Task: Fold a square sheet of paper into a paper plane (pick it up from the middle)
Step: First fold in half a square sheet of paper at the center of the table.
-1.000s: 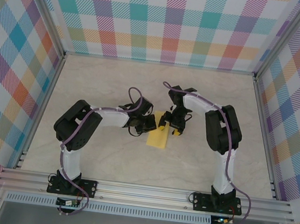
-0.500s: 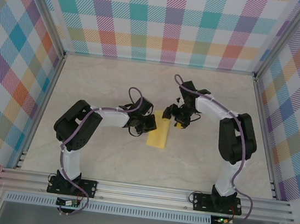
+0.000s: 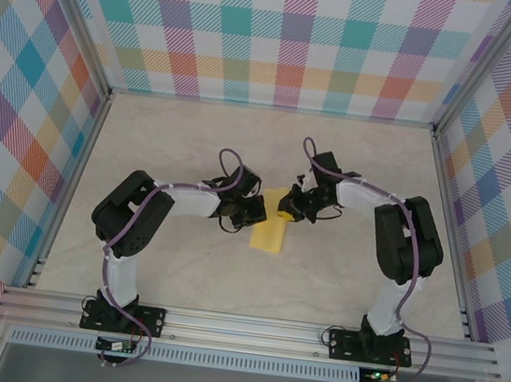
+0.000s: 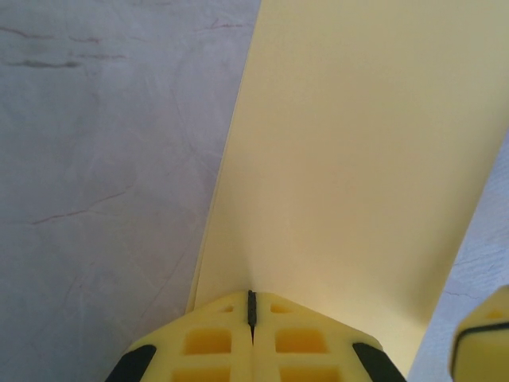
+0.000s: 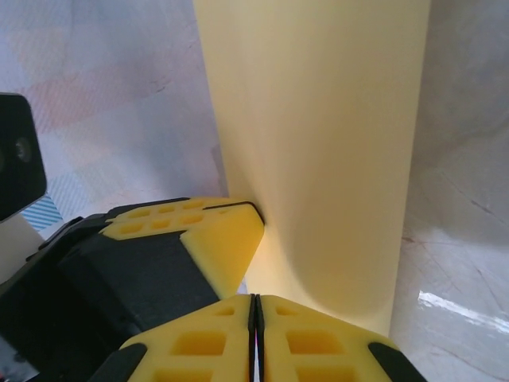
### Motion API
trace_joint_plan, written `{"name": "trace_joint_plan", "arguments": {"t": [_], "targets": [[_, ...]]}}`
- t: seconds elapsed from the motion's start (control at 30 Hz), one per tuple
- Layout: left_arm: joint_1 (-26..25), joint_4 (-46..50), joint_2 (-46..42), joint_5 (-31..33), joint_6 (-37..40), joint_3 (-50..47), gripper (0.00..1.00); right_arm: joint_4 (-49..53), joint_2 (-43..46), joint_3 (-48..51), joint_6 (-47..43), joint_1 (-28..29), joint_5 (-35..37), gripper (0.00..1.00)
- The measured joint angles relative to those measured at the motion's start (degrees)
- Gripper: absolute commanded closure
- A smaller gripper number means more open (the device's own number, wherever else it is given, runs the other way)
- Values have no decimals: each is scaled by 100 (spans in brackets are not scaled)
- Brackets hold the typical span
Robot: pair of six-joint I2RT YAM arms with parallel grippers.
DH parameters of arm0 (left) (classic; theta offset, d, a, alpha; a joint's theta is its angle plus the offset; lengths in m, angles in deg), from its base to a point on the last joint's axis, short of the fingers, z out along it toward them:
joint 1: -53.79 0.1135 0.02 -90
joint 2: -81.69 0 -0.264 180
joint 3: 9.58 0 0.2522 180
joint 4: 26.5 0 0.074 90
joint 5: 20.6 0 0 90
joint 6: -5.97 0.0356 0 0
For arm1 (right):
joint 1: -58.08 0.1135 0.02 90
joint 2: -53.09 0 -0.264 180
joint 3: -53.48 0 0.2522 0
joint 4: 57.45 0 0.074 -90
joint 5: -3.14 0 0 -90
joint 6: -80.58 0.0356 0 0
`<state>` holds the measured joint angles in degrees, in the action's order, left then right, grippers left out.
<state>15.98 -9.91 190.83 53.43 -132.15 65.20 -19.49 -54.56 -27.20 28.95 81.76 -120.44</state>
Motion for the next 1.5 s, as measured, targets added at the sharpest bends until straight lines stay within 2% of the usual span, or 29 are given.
{"name": "trace_joint_plan", "arguments": {"t": [0.87,1.1,1.27,1.5], "targets": [[-7,-2,0,-2,44,0,100,-627,-162,837,-590,-275,-120,87],[-7,-4,0,-2,92,0,100,-979,199,1224,-640,-275,-164,86],[-7,-17,2,-2,105,-7,100,-1412,592,1425,-584,-273,-507,87],[-7,-24,2,-4,105,-13,100,-1882,485,1696,-496,-269,-614,90]]}}
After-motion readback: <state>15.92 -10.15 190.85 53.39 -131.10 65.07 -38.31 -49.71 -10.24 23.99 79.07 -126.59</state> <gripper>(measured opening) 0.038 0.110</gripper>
